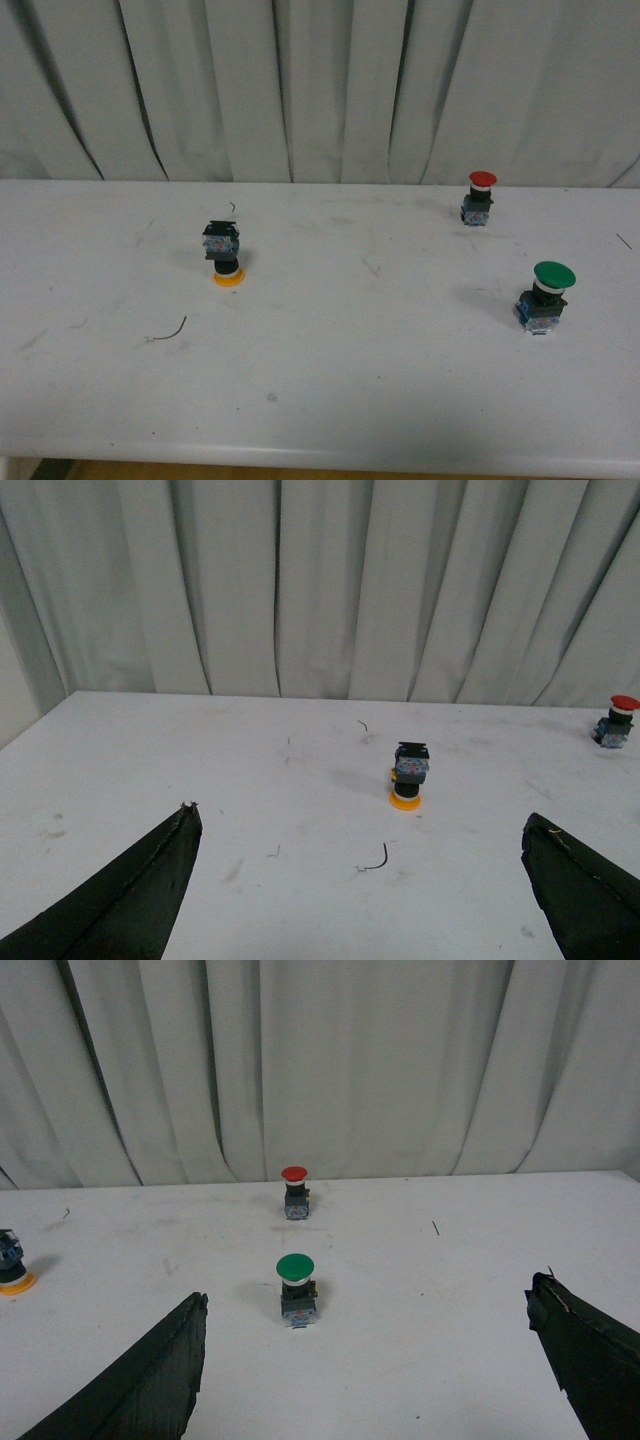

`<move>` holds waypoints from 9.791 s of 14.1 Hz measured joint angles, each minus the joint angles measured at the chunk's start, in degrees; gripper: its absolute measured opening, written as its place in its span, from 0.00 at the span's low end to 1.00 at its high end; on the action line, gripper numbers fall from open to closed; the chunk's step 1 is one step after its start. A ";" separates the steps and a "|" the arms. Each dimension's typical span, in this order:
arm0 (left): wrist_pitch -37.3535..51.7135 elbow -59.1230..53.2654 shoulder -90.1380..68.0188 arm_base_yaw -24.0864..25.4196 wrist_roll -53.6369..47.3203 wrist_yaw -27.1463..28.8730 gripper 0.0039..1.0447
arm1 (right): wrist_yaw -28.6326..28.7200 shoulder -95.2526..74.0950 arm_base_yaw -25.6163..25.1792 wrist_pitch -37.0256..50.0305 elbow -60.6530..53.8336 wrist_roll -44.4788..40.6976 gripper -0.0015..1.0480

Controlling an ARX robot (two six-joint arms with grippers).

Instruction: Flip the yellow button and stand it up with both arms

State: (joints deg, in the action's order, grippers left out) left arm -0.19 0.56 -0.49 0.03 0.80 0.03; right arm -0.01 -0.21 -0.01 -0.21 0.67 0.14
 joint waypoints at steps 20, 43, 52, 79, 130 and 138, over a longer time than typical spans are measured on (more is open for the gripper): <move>-0.02 0.00 0.00 0.00 0.00 0.00 0.94 | 0.02 0.00 0.00 0.00 0.00 0.00 0.94; 2.47 80.76 -123.82 -12.79 1.01 -2.16 0.94 | 0.02 0.00 0.00 0.00 0.00 0.00 0.94; 0.68 82.51 -126.77 -9.84 -2.38 -0.90 0.94 | 0.02 0.00 0.00 0.02 0.00 0.00 0.94; 39.54 38.53 -87.25 -19.06 32.48 -29.46 0.34 | 0.04 0.00 0.00 0.02 0.00 -0.02 0.94; 59.56 38.40 -94.51 -19.69 57.44 -33.44 0.34 | 29.16 -101.85 18.21 73.85 35.71 78.71 0.69; 58.86 38.34 -94.03 -19.71 58.34 -33.48 0.34 | 29.00 -101.85 17.49 74.01 35.93 79.58 0.35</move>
State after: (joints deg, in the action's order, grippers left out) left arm 58.67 38.89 -94.52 -19.68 59.13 -33.45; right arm 28.99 -102.06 17.47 73.80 36.60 79.72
